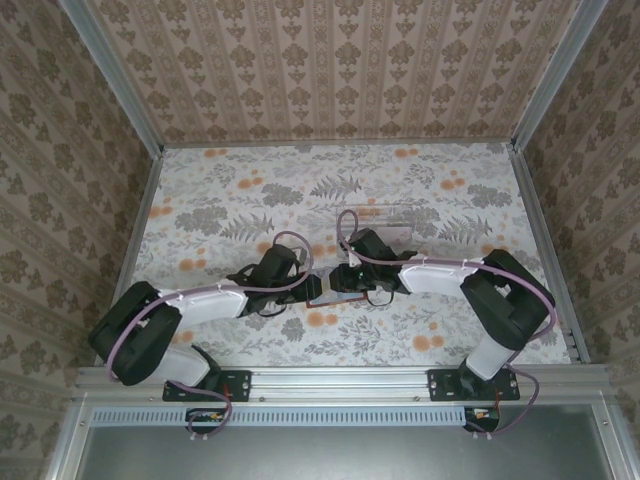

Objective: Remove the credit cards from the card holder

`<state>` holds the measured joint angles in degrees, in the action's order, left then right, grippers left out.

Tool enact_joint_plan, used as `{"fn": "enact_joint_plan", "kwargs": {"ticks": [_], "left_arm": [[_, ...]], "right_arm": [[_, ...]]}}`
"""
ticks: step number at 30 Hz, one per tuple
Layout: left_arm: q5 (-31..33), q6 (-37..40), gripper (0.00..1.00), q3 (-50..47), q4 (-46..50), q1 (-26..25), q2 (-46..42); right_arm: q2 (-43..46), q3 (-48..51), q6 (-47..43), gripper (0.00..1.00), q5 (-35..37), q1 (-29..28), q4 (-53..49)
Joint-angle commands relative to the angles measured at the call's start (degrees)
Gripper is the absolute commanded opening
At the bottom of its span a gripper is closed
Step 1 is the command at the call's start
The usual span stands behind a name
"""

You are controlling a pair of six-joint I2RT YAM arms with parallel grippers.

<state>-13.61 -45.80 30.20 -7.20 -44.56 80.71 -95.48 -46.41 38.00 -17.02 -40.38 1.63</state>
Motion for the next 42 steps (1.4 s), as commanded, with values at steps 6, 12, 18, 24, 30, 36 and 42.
{"fn": "enact_joint_plan", "kwargs": {"ticks": [6, 12, 18, 24, 30, 36, 42], "left_arm": [[-0.63, -0.51, 0.33, -0.04, -1.37, 0.41, 3.08], [-1.03, -0.59, 0.32, 0.13, -1.94, 0.36, 3.77], [-1.34, -0.58, 0.32, 0.3, -2.08, 0.35, 4.18], [-1.34, -0.52, 0.31, 0.26, -2.11, 0.35, 4.06], [-1.25, -0.6, 0.31, 0.03, -2.05, 0.43, 4.02], [-0.9, -0.68, 0.29, -0.21, -1.64, 0.63, 4.1], [-1.07, -0.78, 0.26, -0.32, -1.51, 0.83, 4.2]], "right_arm": [[-2.47, -1.75, 0.85, 0.27, 0.15, 0.65, -0.6], [-3.61, -1.75, 0.81, 0.27, -0.23, 0.68, -0.56], [-4.79, -1.71, 1.85, 0.24, -2.93, 0.83, 1.72], [-4.72, -0.58, 3.37, 0.1, -4.97, 1.83, 3.93], [-3.55, 1.02, 3.94, 0.0, -6.19, 3.08, 4.79], [-1.97, 3.53, 4.98, 0.0, -7.47, 6.13, 5.22], [0.55, 6.22, 5.06, 0.0, -8.1, 9.73, 5.93]]}}
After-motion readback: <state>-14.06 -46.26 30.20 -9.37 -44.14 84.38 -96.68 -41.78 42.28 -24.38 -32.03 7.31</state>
